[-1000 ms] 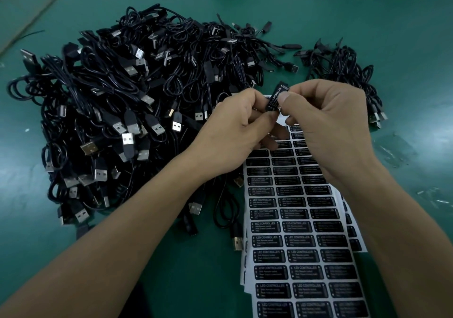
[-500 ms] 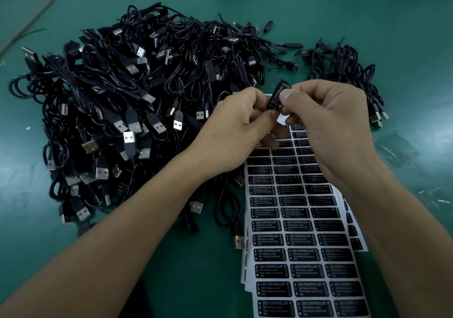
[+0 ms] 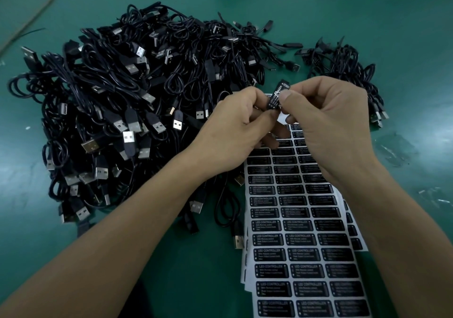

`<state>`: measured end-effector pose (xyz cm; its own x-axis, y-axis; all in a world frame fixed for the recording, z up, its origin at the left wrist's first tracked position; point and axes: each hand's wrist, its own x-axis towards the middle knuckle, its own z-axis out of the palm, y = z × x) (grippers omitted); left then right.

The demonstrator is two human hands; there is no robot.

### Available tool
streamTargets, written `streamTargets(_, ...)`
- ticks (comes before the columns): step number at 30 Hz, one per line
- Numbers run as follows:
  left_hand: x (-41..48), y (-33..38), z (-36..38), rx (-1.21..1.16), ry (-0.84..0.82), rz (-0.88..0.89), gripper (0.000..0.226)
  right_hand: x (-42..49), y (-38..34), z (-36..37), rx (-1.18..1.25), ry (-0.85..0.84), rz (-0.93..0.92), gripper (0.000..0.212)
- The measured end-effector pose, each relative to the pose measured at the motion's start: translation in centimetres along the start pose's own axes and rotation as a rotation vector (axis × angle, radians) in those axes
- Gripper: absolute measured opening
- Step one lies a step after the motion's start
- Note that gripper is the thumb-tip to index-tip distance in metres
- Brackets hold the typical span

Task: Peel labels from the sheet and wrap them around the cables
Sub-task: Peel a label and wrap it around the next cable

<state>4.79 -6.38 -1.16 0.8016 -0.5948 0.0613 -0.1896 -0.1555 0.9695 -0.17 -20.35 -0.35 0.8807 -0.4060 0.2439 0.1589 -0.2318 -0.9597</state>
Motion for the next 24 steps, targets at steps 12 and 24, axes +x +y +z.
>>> streamTargets(12, -0.08, 0.15, -0.05, 0.023, -0.013, -0.009, 0.008, 0.28, 0.50, -0.37, -0.118, -0.014, -0.046, 0.014)
streamTargets(24, -0.15, 0.35, -0.02, 0.008, -0.016, -0.016, 0.008, 0.25, 0.48, -0.33, -0.104, -0.012, -0.042, 0.014)
